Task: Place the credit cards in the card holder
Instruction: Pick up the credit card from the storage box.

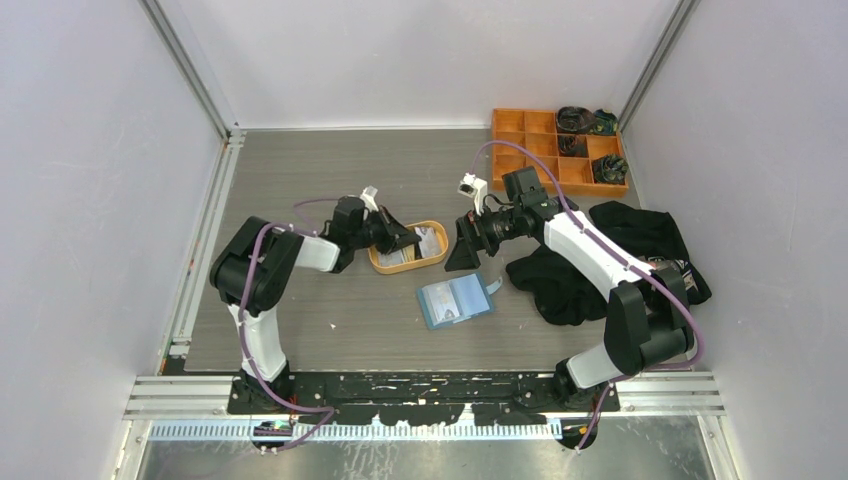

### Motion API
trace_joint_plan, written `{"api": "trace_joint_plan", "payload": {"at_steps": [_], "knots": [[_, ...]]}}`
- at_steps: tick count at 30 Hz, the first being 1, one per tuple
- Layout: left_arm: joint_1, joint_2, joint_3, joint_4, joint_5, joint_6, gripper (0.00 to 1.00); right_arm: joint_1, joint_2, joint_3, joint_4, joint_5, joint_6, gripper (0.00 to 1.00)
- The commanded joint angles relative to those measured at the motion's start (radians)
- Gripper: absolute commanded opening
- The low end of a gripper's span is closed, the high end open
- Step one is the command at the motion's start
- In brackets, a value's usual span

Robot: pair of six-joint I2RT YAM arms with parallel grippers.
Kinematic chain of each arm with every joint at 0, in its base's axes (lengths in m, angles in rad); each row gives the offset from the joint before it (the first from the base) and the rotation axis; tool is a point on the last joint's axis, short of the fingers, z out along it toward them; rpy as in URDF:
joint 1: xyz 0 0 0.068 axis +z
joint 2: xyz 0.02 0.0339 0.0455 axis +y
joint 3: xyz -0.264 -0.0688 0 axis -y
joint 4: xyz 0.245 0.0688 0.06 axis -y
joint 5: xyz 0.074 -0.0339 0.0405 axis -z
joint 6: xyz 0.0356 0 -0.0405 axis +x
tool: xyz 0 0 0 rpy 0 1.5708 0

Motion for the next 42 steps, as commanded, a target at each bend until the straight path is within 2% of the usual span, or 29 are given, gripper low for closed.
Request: {"api": "trace_joint_plan", "payload": {"at_steps": [1, 13, 21, 27, 36, 42], "knots": [[0.014, -0.058, -0.027, 0.061, 0.009, 0.011, 0.00, 0.000, -0.003, 0.041, 0.009, -0.027, -0.016, 0.99], [0.017, -0.152, -0.104, 0.101, -0.009, 0.126, 0.00, 0.002, 0.002, 0.036, 0.010, -0.020, -0.031, 0.99], [0.017, -0.163, -0.143, 0.213, 0.016, 0.257, 0.00, 0.061, 0.031, 0.049, 0.052, 0.078, -0.165, 0.99], [0.020, -0.167, -0.146, 0.191, 0.040, 0.357, 0.00, 0.061, 0.156, 0.145, 0.073, 0.091, -0.225, 0.99], [0.067, -0.087, -0.193, 0.411, 0.127, 0.351, 0.00, 0.056, 0.381, 0.304, 0.197, 0.068, -0.174, 0.99], [0.080, -0.070, -0.215, 0.498, 0.149, 0.340, 0.00, 0.051, 0.519, 0.452, 0.151, 0.034, -0.107, 1.00]]}}
